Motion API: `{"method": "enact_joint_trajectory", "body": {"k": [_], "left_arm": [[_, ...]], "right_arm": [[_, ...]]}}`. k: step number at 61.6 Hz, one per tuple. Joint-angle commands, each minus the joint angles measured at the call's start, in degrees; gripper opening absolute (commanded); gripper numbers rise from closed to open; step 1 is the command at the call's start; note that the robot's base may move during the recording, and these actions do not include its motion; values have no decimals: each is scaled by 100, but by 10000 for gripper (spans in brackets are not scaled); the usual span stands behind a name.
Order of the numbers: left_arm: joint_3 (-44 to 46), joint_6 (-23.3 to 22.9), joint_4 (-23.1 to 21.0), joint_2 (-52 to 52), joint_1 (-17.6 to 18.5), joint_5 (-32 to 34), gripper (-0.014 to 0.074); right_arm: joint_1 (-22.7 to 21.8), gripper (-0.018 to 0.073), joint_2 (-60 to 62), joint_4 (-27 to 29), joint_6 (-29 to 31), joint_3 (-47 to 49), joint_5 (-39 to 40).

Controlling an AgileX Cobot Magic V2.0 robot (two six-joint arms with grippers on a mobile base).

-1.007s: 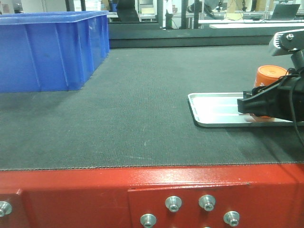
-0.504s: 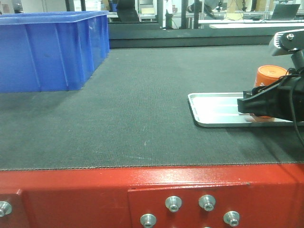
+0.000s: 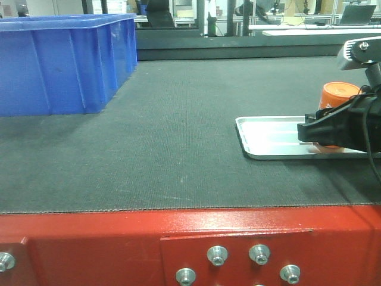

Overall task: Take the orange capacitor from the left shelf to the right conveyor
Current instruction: 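Lower the cylinder upright onto the aluminium tray with the right gripper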

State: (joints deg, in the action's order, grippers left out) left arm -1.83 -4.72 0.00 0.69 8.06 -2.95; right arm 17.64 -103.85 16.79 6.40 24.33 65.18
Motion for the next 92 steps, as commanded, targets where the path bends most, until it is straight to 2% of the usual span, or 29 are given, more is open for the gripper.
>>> {"method": "enact_joint_trajectory", "body": {"k": [1, 19, 31, 54, 65, 92], "left_arm": [[37, 1, 0, 89, 26, 502, -105], [37, 1, 0, 89, 26, 502, -105], [37, 1, 0, 89, 26, 502, -105], [37, 1, 0, 89, 26, 502, -105], [37, 1, 0, 89, 26, 502, -105], [37, 1, 0, 89, 26, 502, -105]], "right_arm": [[-29, 386, 186, -66, -1, 98, 919], [-29, 388, 186, -66, -1, 98, 924], [-29, 458, 186, -72, -170, 98, 924], [-29, 462, 186, -108, -197, 98, 924], [-29, 525, 186, -155, -197, 98, 924], [-29, 564, 396, -155, -197, 98, 924]]}}
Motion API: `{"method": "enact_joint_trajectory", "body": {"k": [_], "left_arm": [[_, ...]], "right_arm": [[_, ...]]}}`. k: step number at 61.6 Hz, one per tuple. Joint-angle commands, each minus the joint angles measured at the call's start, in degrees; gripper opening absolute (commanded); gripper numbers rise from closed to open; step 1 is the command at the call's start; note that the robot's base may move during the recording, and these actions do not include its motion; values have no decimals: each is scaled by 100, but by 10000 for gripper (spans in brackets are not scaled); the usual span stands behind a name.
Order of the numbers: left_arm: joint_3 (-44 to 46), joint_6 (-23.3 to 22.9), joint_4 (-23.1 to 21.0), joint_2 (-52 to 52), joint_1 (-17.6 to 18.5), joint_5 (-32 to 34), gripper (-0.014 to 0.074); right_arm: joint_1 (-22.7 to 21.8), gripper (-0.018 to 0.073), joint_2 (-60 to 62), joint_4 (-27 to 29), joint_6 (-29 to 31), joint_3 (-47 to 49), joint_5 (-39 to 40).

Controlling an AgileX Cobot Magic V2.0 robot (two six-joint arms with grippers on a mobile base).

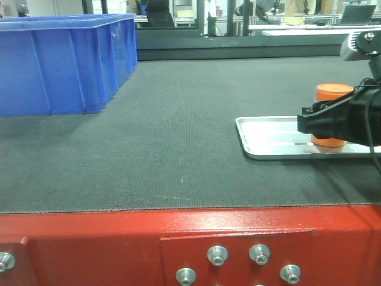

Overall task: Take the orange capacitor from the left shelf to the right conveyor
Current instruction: 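Lower the cylinder upright onto the aluminium tray with the right gripper, then open the right gripper and lift it away from the cylinder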

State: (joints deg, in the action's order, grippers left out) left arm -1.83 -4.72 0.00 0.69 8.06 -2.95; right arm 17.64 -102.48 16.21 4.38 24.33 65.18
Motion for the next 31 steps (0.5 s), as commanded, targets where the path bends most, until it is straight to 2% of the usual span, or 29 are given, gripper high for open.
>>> {"method": "enact_joint_trajectory", "body": {"k": [1, 31], "left_arm": [[37, 1, 0, 89, 26, 502, -105], [37, 1, 0, 89, 26, 502, -105]], "right_arm": [[-29, 564, 259, -101, 4, 98, 924], [-29, 564, 593, -146, -33, -157, 925]]}}
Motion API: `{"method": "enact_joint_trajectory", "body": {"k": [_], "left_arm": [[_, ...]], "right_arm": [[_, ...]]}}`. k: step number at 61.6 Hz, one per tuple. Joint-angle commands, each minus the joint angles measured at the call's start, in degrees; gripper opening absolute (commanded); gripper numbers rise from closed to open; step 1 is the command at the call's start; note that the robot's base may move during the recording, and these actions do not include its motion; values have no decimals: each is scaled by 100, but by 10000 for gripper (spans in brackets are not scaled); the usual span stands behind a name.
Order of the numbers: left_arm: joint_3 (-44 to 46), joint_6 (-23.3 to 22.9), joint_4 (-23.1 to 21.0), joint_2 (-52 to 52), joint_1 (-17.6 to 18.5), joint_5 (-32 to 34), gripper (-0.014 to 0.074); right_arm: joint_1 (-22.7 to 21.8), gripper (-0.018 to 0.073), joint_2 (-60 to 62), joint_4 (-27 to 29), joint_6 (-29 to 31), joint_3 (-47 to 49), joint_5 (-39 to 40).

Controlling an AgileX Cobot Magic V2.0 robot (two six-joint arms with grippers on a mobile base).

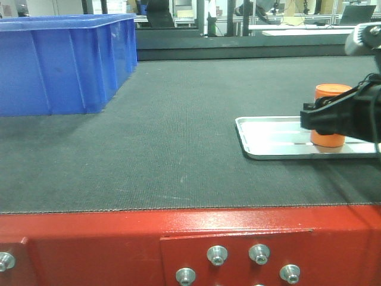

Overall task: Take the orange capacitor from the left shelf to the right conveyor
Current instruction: 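Open the right gripper and lift it away from the cylinder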

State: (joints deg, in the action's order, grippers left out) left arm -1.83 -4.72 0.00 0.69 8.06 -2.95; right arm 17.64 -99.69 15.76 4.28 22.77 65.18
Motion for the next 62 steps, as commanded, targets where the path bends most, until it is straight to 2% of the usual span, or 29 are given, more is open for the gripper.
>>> {"method": "enact_joint_trajectory", "body": {"k": [1, 27, 49, 54, 62], "left_arm": [[37, 1, 0, 89, 26, 502, -105], [37, 1, 0, 89, 26, 502, -105], [37, 1, 0, 89, 26, 502, -105], [37, 1, 0, 89, 26, 502, -105], [37, 1, 0, 89, 26, 502, -105]], "right_arm": [[-29, 564, 339, -102, -23, -22, 925], [-29, 564, 1030, -368, -35, -451, 925], [-29, 557, 2368, -869, -35, -892, 918], [-29, 490, 2805, -958, -35, -913, 814], [-29, 195, 3602, -1089, -35, -913, 404]]}}
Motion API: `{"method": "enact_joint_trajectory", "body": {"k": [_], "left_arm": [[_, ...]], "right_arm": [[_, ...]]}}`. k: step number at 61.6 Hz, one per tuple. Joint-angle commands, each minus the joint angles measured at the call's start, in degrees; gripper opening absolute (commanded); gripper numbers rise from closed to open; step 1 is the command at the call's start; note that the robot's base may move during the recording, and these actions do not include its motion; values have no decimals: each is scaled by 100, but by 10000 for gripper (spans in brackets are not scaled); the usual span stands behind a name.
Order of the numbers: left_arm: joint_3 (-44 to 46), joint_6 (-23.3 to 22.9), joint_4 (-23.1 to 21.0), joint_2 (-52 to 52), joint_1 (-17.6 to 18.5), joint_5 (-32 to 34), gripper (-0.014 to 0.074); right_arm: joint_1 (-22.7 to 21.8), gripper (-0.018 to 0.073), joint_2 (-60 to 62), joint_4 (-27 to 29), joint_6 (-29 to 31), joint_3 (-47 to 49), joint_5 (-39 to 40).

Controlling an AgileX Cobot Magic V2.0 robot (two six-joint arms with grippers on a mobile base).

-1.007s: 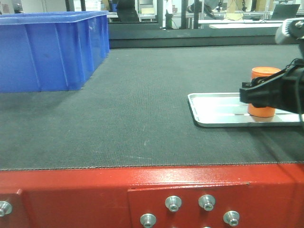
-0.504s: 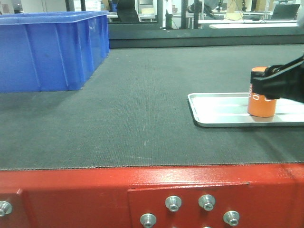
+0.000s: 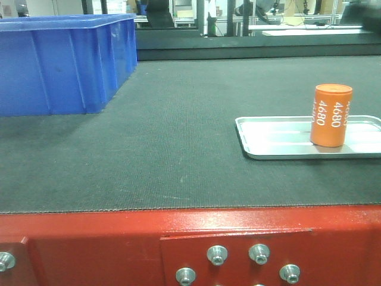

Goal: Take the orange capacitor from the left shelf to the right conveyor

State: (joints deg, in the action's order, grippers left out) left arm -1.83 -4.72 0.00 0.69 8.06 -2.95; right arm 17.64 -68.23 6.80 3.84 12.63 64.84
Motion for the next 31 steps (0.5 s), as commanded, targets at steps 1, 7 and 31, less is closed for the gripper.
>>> {"method": "enact_joint_trajectory", "body": {"k": [1, 7, 31], "left_arm": [[37, 1, 0, 89, 26, 502, -105], [37, 1, 0, 89, 26, 502, -105], [37, 1, 0, 89, 26, 502, -105]], "right_arm": [[-29, 165, 524, -217, 9, 101, 406], [-23, 62, 1053, -428, 3, 101, 268], [-23, 57, 1818, -255, 3, 124, 959]]}}
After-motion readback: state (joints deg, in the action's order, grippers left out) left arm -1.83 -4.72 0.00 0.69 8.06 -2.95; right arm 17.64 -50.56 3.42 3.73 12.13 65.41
